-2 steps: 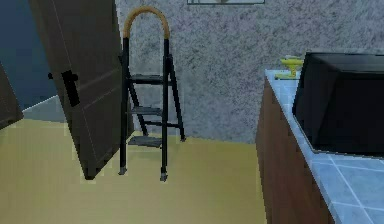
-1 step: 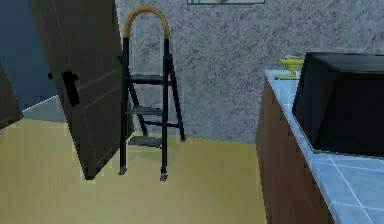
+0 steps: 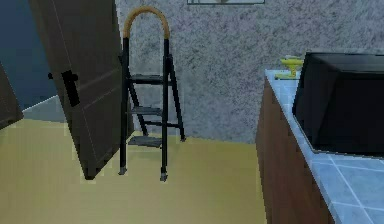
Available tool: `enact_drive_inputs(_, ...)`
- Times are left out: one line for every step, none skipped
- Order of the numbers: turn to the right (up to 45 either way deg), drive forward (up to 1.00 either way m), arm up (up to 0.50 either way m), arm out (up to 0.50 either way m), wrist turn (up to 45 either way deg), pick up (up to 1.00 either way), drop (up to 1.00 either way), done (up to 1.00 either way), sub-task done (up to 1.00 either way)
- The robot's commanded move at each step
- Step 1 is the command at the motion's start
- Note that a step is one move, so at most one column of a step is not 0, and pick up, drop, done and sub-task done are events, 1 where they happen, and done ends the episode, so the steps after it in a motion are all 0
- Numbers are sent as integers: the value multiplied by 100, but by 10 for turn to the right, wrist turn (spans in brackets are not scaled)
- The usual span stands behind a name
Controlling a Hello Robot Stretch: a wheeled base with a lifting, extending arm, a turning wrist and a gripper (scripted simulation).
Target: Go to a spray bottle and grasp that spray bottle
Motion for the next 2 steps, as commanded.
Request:
enact_drive_inputs(0,0,0,0,60,0,0,0,0)
enact_drive_inputs(0,0,0,0,0,100,0,0,0)
